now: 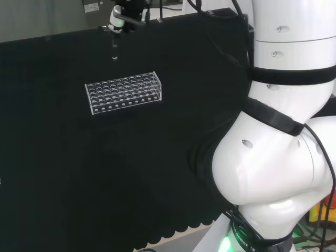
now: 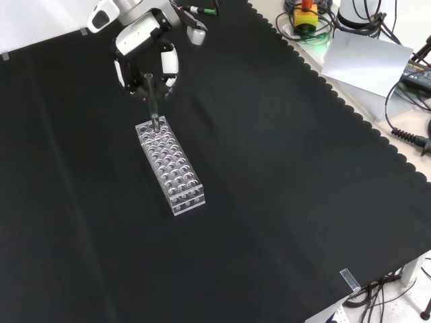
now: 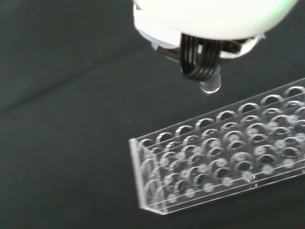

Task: Shake the test tube.

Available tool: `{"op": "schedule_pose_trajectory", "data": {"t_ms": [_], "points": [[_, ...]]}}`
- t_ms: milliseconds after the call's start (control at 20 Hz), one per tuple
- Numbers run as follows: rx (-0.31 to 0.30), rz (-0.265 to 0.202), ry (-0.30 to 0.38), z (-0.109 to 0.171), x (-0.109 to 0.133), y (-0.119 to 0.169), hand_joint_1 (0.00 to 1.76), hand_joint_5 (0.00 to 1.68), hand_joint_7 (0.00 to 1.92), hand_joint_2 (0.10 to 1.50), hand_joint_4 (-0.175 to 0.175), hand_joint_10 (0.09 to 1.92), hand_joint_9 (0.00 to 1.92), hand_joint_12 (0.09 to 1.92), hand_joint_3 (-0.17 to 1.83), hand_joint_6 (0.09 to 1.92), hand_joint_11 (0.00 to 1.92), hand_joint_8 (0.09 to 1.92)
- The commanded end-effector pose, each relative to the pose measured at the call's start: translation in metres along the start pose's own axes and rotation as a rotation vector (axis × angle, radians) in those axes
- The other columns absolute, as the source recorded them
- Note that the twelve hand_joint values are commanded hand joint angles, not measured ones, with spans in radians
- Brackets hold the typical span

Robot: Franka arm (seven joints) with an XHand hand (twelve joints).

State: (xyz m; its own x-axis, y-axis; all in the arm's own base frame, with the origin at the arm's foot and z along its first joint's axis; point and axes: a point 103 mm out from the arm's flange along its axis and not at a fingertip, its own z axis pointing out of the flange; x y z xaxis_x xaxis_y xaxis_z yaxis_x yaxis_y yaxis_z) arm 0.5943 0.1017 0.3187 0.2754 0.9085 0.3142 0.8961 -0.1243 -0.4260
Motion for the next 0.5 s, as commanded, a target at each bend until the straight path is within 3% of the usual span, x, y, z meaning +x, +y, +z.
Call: {"op": "schedule_pose_trajectory", "data": {"t_ms": [50,250,500], "points": [[-0.044,0.089,-0.043,-0.019,-0.053,0.003,1.43,1.28,1.36,0.57,-0.175,0.5,1.32,1.16,0.77,0.66,0.97,0.79],[-0.079,0.157,-0.066,-0.038,-0.092,0.004,1.43,1.28,1.36,0.57,-0.175,0.5,1.32,1.16,0.76,0.66,0.97,0.79],[-0.108,0.2,-0.103,-0.056,-0.122,0.003,1.43,1.28,1.36,0.57,-0.175,0.5,1.32,1.17,0.76,0.66,0.97,0.79]]}}
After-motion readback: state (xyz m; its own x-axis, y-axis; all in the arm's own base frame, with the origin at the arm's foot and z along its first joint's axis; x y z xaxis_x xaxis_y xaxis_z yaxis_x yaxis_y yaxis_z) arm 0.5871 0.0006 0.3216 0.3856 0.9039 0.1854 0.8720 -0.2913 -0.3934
